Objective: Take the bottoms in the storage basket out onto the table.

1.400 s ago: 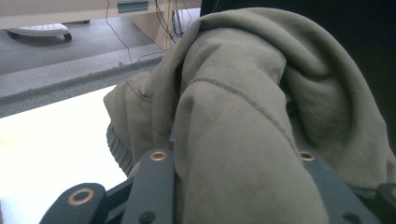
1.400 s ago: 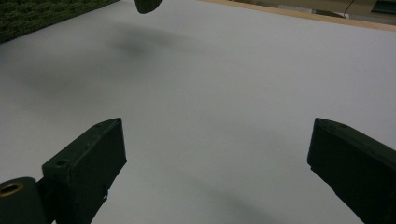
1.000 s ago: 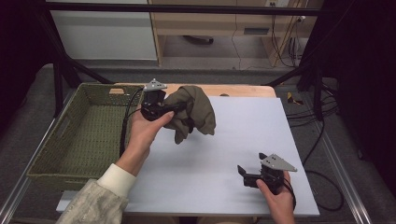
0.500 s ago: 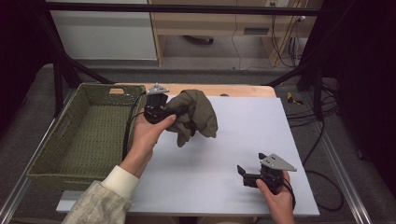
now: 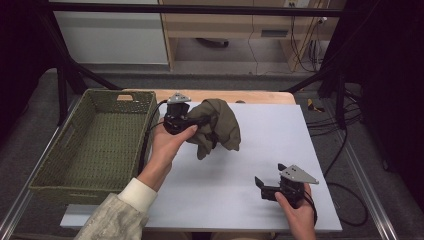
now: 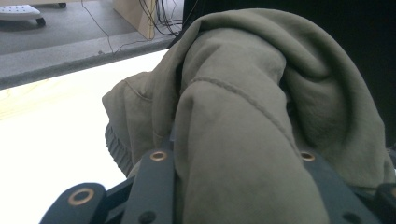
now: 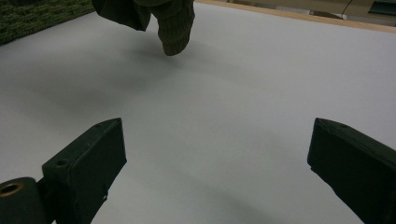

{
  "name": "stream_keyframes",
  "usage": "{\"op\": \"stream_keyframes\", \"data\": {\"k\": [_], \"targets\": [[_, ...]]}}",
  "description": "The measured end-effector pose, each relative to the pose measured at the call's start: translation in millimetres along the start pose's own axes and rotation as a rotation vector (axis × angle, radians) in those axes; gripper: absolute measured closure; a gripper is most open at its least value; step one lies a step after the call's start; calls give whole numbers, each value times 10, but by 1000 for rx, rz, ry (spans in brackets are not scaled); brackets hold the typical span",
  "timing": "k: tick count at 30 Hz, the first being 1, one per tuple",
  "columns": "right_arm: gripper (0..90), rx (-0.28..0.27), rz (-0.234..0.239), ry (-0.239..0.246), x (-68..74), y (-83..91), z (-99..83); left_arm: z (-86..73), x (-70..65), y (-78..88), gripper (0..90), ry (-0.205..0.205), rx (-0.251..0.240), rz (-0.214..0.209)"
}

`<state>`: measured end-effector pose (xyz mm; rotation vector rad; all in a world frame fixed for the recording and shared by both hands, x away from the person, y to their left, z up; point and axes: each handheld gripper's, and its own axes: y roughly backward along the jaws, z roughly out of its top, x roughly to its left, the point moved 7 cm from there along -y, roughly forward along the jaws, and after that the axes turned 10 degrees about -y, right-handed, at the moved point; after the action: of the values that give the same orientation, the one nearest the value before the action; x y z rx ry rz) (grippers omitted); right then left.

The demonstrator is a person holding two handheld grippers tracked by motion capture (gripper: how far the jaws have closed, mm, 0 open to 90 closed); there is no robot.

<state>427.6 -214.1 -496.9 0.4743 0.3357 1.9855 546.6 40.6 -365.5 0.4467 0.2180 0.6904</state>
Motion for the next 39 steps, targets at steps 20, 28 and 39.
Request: {"op": "stream_keyframes", "data": {"k": [20,28,39], "targets": [[47,1,3,3,-6,-7,-4,-65,-99,-238,662,10,19,-14],[47,2,2,3,-2,-11,-6,-139,-62,-288,662,24,13,-7],[47,6,2,0,-11,-14,-15,-274,-108,-436,660,39,15,-30]]}}
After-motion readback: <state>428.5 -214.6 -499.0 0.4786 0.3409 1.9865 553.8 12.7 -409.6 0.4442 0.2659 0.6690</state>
